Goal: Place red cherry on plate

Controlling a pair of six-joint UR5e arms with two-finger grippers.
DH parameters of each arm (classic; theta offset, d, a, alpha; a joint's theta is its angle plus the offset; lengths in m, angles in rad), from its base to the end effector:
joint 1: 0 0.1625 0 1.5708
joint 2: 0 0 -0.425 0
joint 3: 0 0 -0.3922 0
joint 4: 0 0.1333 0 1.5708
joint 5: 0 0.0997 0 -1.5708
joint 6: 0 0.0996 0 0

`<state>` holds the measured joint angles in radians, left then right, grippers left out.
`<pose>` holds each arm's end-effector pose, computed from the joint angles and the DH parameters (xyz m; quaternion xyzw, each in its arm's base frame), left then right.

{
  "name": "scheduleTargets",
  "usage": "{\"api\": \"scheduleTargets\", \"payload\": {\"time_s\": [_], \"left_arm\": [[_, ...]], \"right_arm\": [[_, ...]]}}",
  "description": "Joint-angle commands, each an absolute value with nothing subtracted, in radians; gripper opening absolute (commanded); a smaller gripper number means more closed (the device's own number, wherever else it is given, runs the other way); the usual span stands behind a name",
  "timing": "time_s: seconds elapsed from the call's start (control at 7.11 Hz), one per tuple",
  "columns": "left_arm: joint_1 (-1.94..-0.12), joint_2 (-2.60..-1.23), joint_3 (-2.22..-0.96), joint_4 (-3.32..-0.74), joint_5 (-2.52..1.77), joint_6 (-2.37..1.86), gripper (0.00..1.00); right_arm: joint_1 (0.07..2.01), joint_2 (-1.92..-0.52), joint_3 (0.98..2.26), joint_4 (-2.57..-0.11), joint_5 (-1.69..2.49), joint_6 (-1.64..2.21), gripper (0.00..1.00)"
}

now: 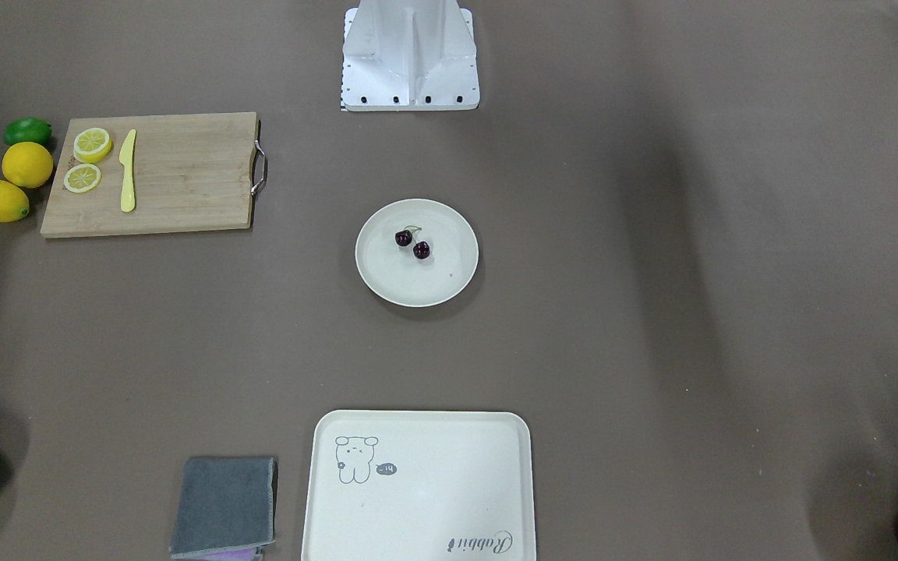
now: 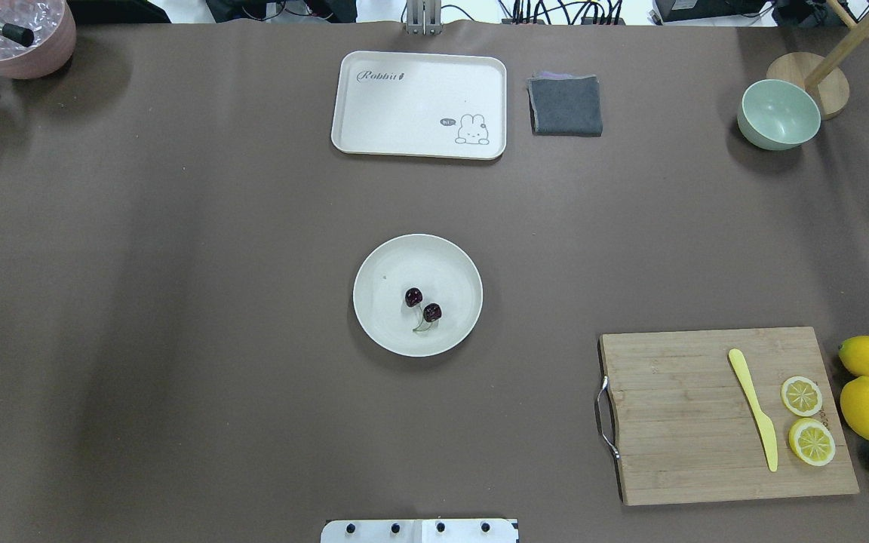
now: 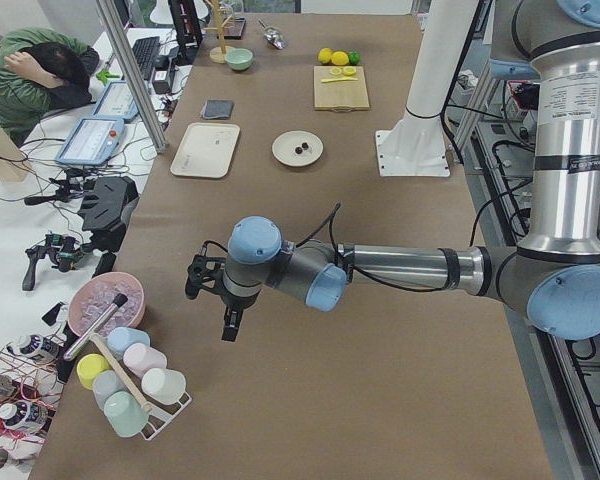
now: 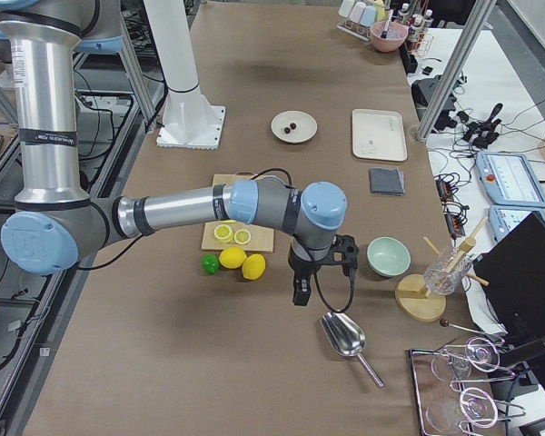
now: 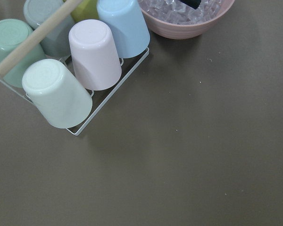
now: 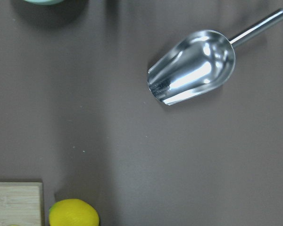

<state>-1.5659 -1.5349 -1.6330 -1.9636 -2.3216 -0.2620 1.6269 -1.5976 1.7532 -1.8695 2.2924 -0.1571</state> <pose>-0.0629 -0.4978 0.6029 0.1441 0.3812 -0.0410 0.9123 0.0934 -0.4596 0.6148 -0.0290 -0.3572 -0.0219 0.9333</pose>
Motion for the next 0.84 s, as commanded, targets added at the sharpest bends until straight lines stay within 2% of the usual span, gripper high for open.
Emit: {"api": "scheduleTargets", "payload": {"time_s": [0.0,0.7], "left_arm": [[-1.565,-1.534,-1.635,-1.965,-2.332,-0.265,0.98],[-1.563,-1.539,-1.625,-1.965,-2.332,-0.265,0.98]], "right_arm": [[1.64,-1.638,1.72,-1.781,2.29,-0.149,1.0],[1.641,-1.62,1.732,-1.778,2.295,-0.097,1.0]]}}
